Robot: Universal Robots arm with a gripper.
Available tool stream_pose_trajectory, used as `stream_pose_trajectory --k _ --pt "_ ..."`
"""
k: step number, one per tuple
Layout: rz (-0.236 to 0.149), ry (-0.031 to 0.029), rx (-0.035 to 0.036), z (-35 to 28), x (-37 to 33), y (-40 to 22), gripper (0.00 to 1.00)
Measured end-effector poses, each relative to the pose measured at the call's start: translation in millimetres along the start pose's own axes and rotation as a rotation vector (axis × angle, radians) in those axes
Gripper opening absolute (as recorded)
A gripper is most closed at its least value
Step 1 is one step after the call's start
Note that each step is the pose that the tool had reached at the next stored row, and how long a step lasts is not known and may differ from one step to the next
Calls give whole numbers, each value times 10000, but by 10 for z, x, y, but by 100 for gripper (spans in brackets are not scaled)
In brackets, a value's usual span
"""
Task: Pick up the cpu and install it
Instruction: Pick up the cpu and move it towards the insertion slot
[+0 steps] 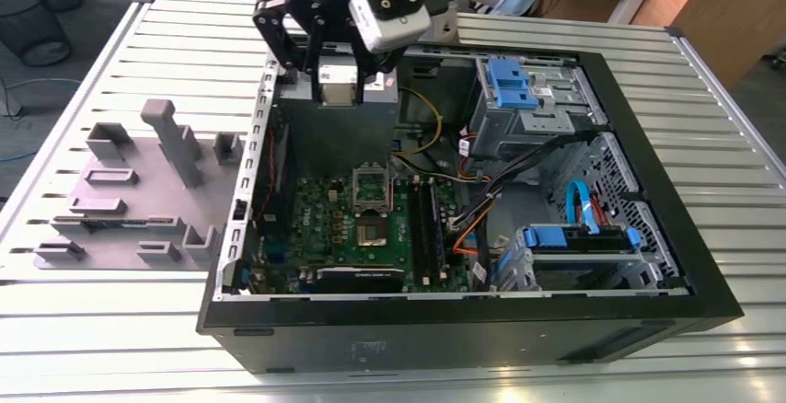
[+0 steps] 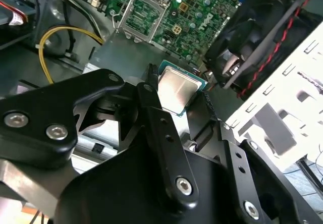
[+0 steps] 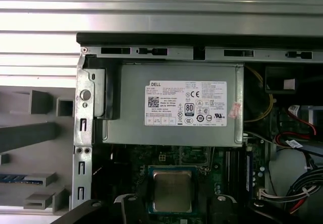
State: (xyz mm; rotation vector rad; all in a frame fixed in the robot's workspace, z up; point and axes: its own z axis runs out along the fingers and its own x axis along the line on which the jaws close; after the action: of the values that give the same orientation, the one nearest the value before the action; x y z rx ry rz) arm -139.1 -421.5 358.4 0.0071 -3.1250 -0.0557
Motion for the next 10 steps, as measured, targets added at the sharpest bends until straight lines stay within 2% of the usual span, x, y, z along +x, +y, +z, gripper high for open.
stream_pose_trajectory --k 10 --pt "0 0 0 1 -165 -1 47"
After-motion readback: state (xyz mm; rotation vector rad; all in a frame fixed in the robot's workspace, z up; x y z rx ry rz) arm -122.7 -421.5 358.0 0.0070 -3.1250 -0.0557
